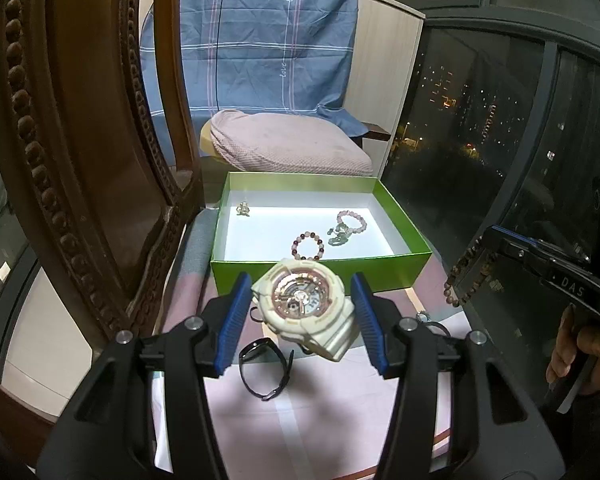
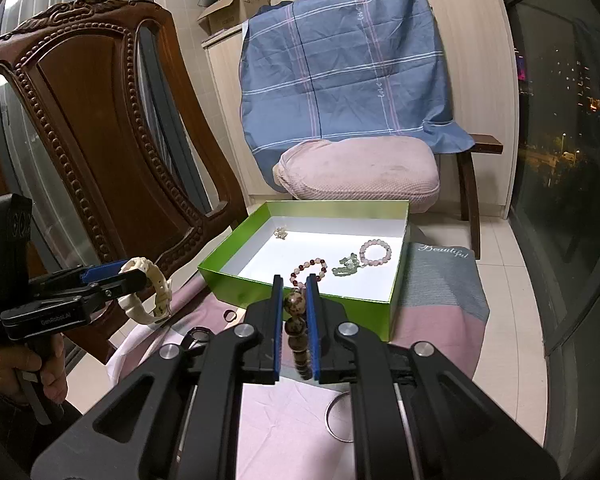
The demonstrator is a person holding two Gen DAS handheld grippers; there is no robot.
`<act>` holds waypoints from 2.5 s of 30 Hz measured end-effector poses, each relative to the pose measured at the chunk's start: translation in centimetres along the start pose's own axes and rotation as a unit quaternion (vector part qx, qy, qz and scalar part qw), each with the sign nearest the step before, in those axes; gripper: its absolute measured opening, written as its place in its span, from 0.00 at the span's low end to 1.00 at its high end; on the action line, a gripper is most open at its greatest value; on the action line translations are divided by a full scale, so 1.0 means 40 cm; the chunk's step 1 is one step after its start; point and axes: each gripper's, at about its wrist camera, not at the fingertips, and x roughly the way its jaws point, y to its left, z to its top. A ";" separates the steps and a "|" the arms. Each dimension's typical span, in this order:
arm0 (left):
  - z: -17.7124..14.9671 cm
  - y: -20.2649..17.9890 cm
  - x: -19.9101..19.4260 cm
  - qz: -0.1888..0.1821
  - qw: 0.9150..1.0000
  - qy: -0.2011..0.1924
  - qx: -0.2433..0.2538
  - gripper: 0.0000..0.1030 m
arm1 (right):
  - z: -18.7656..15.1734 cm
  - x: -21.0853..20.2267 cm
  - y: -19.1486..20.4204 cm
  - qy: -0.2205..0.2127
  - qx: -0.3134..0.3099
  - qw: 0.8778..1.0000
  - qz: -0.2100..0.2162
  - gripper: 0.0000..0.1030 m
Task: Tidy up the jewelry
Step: 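Carry the brown bracelet over the box and open the right tool while the left holds the watch, then carry the white watch over the box and open the left tool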
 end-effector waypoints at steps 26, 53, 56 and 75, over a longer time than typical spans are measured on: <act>-0.016 0.017 0.024 -0.003 1.000 0.008 0.007 0.50 | 0.066 0.108 -0.043 -0.050 0.021 0.998 -0.009 0.11; 0.116 0.012 0.146 0.036 0.999 0.016 0.003 0.50 | 0.044 0.114 -0.231 -0.090 0.150 0.978 -0.114 0.62; 0.164 0.011 0.225 0.048 0.998 0.031 0.010 0.50 | 0.049 0.105 -0.240 -0.093 0.157 0.977 -0.110 0.62; 0.133 0.102 0.152 0.061 0.997 0.007 -0.038 0.88 | 0.043 0.093 -0.232 -0.093 0.153 0.979 -0.100 0.62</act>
